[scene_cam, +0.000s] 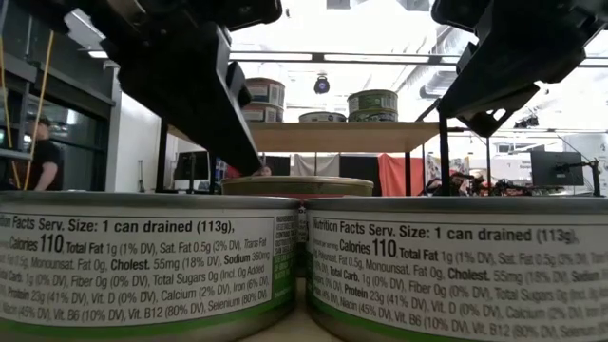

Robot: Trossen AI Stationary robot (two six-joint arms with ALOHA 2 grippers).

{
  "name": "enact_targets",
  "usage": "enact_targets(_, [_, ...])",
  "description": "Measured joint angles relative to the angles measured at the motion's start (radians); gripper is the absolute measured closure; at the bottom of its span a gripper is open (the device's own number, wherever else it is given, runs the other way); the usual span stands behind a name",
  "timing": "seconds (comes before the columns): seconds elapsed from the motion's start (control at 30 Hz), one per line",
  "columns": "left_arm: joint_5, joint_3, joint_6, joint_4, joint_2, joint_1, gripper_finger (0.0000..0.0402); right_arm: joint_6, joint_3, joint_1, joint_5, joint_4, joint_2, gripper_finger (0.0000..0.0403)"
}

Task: Stack canned seafood by type on shelf
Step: Stack the blue-pink tuna can on top of the blue-pink tuna can on the shelf

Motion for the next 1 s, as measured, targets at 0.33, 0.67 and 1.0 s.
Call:
enact_targets(0.33, [0.002, 0.000, 0.000, 0.002, 0.000, 0.010, 0.0401, -0.009, 0.000, -0.009, 0.004, 0.005, 0.000, 0.0403])
enact_targets(0.67, [0.007, 0.000, -0.009, 0.002, 0.000, 0.010, 0.0401, -0.007, 0.000, -0.008, -0.048, 0.003, 0.000, 0.0403])
enact_targets(1.0, [0.101, 0.000, 0.027, 0.003, 0.000, 0.010, 0.0401, -0.004, 0.000, -0.009, -0.050, 0.002, 0.000, 0.0403])
